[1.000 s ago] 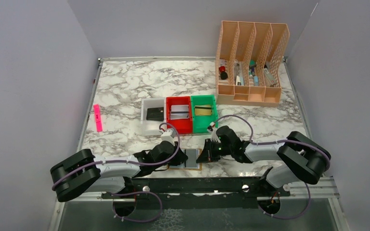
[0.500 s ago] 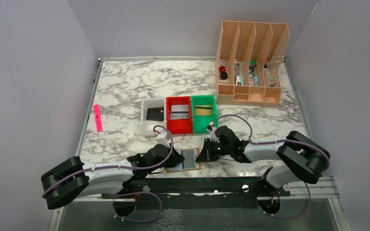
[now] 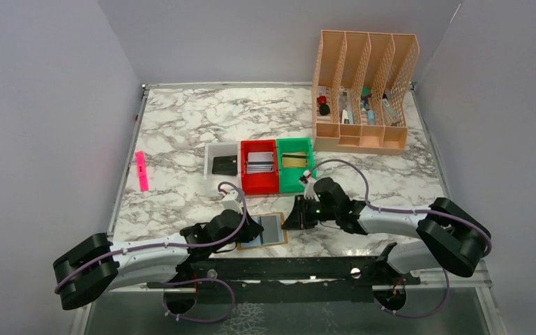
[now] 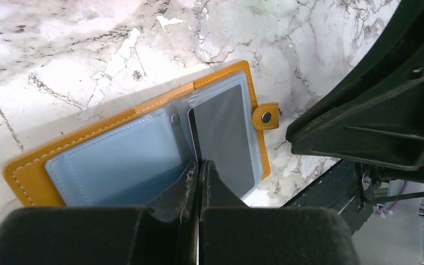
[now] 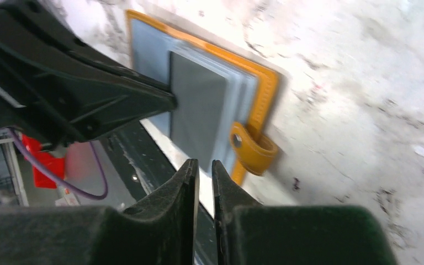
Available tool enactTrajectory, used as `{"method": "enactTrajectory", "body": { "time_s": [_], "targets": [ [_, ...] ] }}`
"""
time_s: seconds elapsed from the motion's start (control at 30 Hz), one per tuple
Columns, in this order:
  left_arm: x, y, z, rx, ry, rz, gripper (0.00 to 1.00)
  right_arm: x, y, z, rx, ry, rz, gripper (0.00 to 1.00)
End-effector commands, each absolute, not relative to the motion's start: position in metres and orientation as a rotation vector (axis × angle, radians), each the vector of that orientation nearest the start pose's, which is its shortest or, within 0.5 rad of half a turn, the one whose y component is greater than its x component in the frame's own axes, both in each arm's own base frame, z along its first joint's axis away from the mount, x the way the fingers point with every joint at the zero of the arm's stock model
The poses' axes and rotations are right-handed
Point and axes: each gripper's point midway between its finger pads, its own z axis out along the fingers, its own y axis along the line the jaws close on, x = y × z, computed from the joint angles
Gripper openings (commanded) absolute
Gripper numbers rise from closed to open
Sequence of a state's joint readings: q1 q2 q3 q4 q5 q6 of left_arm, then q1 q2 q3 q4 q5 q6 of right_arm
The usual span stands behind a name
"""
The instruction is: Take the credit cards out of the card holder
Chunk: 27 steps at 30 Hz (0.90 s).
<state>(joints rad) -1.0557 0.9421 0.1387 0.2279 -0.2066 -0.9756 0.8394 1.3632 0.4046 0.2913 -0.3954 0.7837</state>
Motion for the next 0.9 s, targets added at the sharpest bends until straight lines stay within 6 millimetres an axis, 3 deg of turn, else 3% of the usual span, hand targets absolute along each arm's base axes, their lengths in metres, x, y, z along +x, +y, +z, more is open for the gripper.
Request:
{"method": "enactTrajectory", "body": {
  "time_s": [0.0,0.17,0.33,0.47,0.6,0.7,0.87],
  "targets": [
    [0.142,-0.231,0.027,-0.031,2.299,-0.862,0.00,0.137,0.318,0.073,-0.456,2.404,1.314,0.24],
    [0.140,-0.234,0.027,-0.022,2.306,-0.874,0.00,0.138,0.326,0.061,-0.461,2.446,1.275,0.28],
    [0.141,-0.236,0.029,-0.018,2.305,-0.879,0.00,0.130,0.335,0.036,-0.526,2.532,1.230,0.29],
    [0.140,-0.236,0.029,-0.013,2.309,-0.875,0.00,0.142,0.314,0.005,-0.402,2.620,1.006,0.30],
    [0.140,-0.233,0.029,-0.007,2.315,-0.854,0.00,0.149,0.295,-0.010,-0.318,2.659,0.850,0.30],
    [0.142,-0.229,0.030,-0.015,2.309,-0.833,0.01,0.148,0.290,-0.017,-0.306,2.682,0.817,0.29],
    [0.142,-0.231,0.037,-0.018,2.283,-0.868,0.16,0.143,0.292,-0.023,-0.303,2.702,0.851,0.29]
  ]
}}
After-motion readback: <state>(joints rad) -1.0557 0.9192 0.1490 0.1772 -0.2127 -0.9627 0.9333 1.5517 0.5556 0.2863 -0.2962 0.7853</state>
